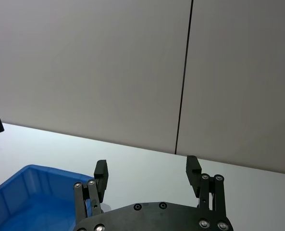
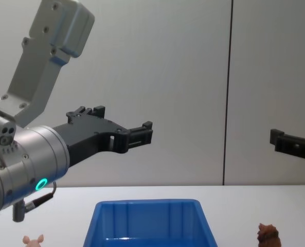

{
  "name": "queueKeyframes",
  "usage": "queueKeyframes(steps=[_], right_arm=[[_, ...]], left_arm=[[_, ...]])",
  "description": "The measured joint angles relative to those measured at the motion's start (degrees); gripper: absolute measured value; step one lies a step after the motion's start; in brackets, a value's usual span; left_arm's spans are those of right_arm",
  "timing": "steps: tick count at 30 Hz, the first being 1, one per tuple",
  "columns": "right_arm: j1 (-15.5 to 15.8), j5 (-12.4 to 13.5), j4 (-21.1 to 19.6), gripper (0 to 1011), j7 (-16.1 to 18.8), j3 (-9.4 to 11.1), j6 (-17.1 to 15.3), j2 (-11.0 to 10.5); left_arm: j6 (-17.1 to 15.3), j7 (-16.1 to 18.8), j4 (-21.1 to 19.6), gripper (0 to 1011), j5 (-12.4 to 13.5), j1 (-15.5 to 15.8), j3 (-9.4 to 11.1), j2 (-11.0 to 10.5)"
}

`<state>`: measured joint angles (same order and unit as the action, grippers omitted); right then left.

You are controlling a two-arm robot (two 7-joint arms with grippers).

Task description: Pick up the two dolls from the table and place them into the box.

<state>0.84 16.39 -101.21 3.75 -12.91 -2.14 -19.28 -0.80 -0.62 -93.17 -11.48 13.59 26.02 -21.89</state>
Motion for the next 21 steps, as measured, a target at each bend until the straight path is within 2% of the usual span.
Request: queueKeyframes(steps=[10,21], right_arm=[[0.15,-0.60,0.69,1001,-1.74,-0.01,-2.32,0.38],[0.31,-1.06,2.37,1001,-4.60,0.08,-6.46,0.95]], left_arm=[[0.00,0.00,0.00,1001,0.00,0.00,0.00,0.00],[0.00,0.00,0.00,1001,0.00,0.00,0.00,0.00]])
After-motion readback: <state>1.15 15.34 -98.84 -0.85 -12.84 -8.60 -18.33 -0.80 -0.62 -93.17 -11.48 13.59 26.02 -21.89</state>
